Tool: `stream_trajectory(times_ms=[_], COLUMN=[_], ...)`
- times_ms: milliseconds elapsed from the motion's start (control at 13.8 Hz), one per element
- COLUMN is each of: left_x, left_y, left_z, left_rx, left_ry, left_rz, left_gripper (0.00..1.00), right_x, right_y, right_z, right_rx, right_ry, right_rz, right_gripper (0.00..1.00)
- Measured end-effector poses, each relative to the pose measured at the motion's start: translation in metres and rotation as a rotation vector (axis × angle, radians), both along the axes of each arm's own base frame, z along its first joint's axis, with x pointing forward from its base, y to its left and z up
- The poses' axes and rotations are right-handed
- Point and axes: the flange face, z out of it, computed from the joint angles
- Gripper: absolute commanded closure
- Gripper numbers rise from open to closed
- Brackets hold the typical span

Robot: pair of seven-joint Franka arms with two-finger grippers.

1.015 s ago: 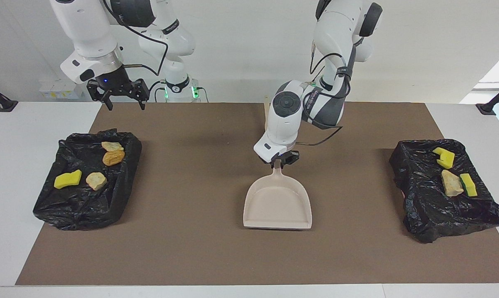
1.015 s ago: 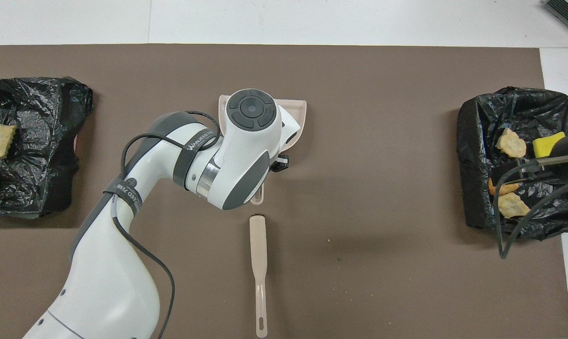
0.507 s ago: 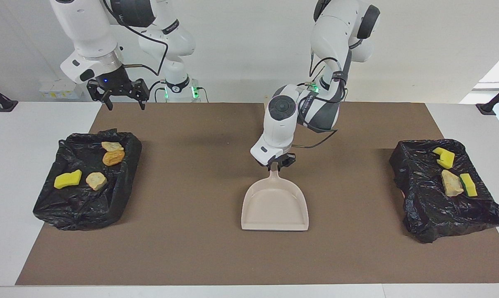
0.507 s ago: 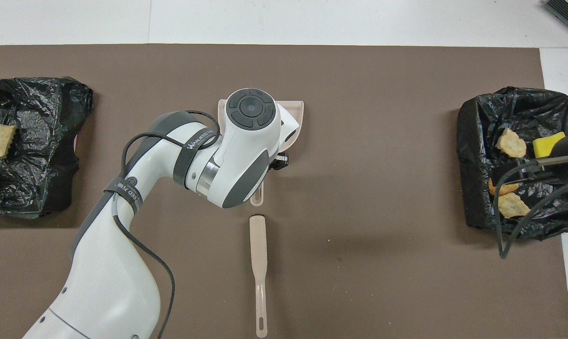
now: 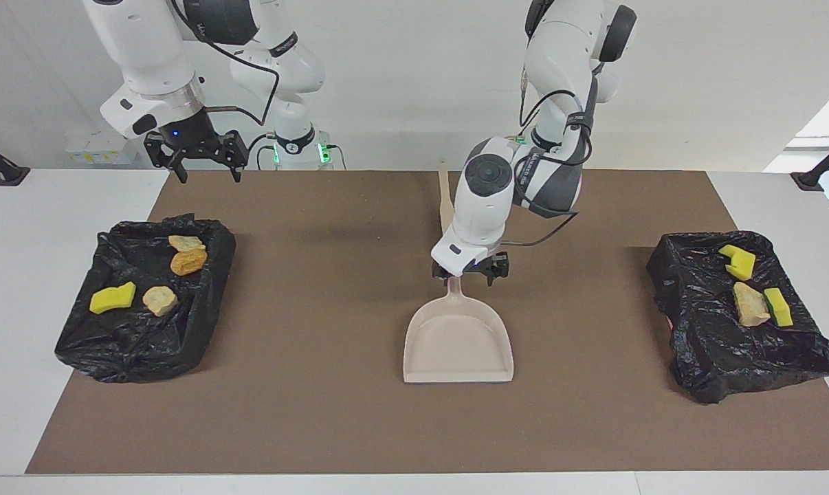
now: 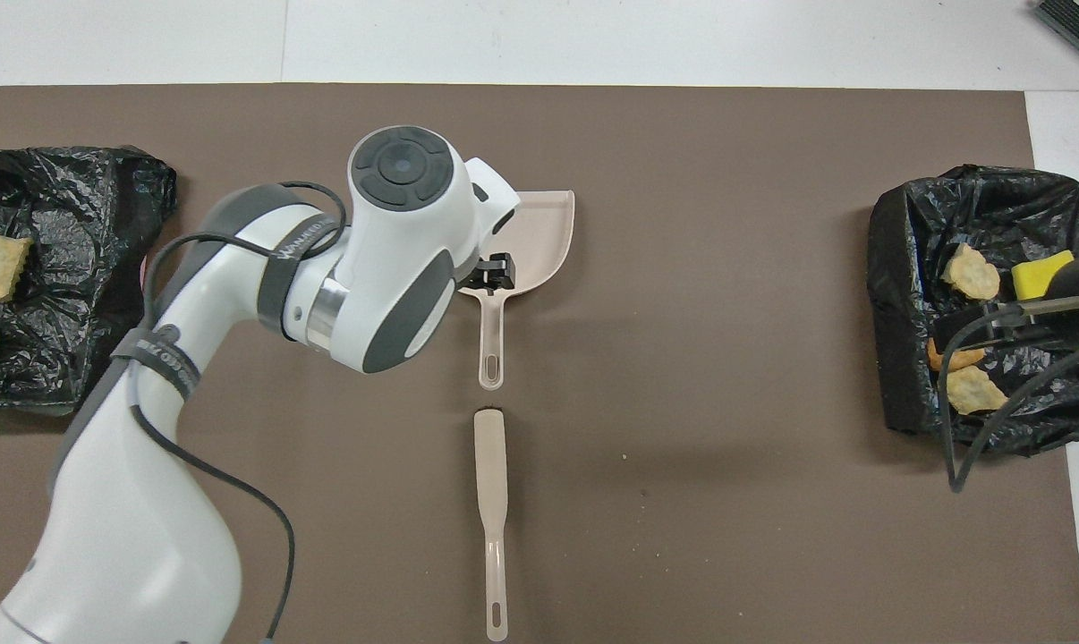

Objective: Sweep and dump trash in bin
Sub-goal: 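Release the dustpan and withdraw the left gripper toward its bag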

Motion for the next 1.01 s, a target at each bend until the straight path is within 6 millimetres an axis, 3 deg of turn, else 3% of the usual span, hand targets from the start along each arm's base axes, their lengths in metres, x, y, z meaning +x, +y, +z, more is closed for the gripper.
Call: stream_trajectory(times_ms=[362,652,1015], left_x=[0.009,-0.021,-0.058], left_y=[0.109,0.183,0.248], left_z=[0.074,0.160,0.235], left_rx=[-0.017,-0.010,-0.002], left_ry=[-0.056,-0.068,-0.037], left_rz=[-0.122,-0.178,-0.179], left_gripper=[0.00,0.00,0.00], right_x=[0.000,0.000,-0.002], right_y=[0.000,0.000,0.000], right_z=[0.000,0.000,-0.001], right_rx=[0.000,0.000,0.004], right_ry=[0.001,0.000,0.013], right_rz=[0.000,0.000,-0.001], right_gripper=[0.00,0.00,0.00])
